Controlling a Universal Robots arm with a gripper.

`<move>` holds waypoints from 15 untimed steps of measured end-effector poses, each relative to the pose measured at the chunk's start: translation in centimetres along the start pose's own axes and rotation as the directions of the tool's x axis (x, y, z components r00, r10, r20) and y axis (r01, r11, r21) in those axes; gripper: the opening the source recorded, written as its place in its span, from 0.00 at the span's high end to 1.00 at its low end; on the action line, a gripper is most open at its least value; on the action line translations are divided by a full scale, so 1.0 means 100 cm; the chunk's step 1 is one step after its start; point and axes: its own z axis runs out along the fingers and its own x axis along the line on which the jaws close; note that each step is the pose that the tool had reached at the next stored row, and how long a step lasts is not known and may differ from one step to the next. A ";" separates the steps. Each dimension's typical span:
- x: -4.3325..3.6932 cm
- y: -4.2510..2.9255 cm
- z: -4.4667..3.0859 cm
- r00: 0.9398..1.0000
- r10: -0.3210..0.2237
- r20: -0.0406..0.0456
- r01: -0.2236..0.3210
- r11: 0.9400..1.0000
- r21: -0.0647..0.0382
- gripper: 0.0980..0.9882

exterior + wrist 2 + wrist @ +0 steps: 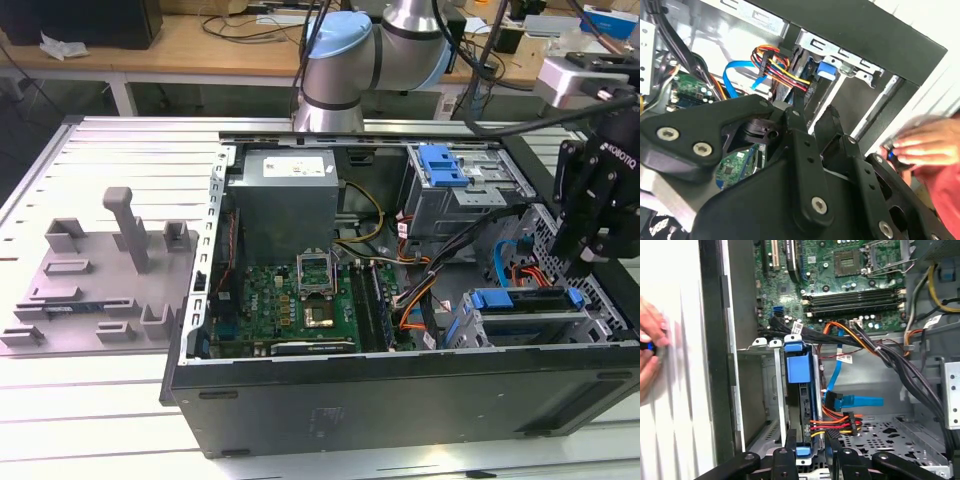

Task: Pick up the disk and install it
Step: 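Insert the second disk wire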

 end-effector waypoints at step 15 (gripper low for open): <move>-0.0454 0.0264 -0.0076 0.988 0.005 -0.153 -0.003 1.000 0.014 0.70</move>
